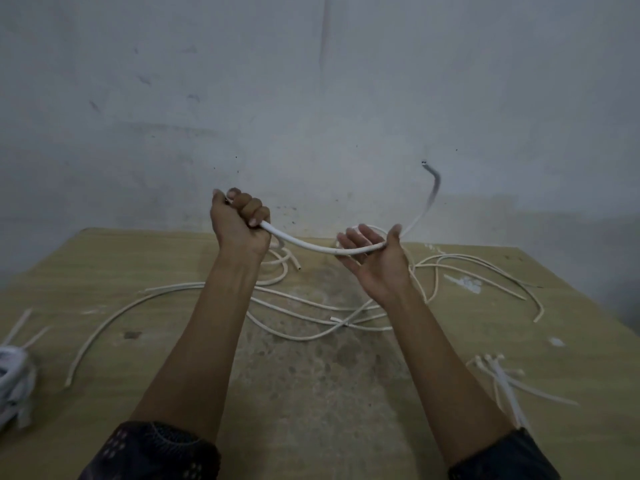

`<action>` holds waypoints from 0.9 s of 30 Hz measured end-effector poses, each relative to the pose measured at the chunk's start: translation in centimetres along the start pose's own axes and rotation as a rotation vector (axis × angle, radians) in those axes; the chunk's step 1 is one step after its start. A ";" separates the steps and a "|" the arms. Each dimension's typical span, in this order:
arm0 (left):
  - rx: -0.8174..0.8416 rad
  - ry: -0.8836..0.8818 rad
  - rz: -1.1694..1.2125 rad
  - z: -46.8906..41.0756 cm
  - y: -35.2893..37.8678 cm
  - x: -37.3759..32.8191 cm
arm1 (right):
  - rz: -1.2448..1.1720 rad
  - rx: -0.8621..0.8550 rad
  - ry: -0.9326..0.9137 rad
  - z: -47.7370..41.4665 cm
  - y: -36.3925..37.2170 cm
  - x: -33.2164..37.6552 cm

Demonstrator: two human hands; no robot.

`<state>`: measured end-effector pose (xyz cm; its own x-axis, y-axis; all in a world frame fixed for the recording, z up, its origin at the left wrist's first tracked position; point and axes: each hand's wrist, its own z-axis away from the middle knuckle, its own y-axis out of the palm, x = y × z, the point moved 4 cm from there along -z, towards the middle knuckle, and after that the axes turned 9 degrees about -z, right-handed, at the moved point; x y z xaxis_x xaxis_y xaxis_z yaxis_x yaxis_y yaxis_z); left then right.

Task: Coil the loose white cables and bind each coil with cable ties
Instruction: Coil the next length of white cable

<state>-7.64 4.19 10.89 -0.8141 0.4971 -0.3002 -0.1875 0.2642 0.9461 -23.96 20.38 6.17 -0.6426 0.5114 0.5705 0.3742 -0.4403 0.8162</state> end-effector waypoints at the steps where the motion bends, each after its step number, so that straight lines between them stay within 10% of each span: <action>1: 0.019 -0.017 0.019 0.1 0.2 0.3 | -0.155 -0.031 -0.011 0.4 0.7 -0.5; 6: 0.400 -0.421 0.128 1.3 0.8 3.1 | 0.168 -0.111 -0.254 0.0 2.1 1.8; 13: 0.858 -0.737 -0.115 7.0 4.7 8.2 | 0.856 -0.064 0.210 -2.4 2.4 3.7; 17: 0.953 -0.865 -0.115 8.5 5.4 8.6 | 0.964 -0.008 -0.013 -2.3 3.7 2.8; 21: 0.897 -0.867 -0.033 7.3 4.0 7.4 | 0.854 0.070 -0.451 -1.3 5.5 4.3; 24: 0.756 -0.820 0.006 5.5 2.9 6.0 | 0.683 0.115 -0.437 -0.4 5.6 5.6; 27: 0.299 -0.595 -0.322 2.6 0.4 6.3 | 0.460 0.016 -0.408 0.3 4.4 6.6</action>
<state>-11.41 9.55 9.07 -0.2926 0.6986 -0.6530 -0.1403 0.6441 0.7520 -26.38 22.00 13.54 -0.1063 0.5141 0.8511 0.5644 -0.6735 0.4774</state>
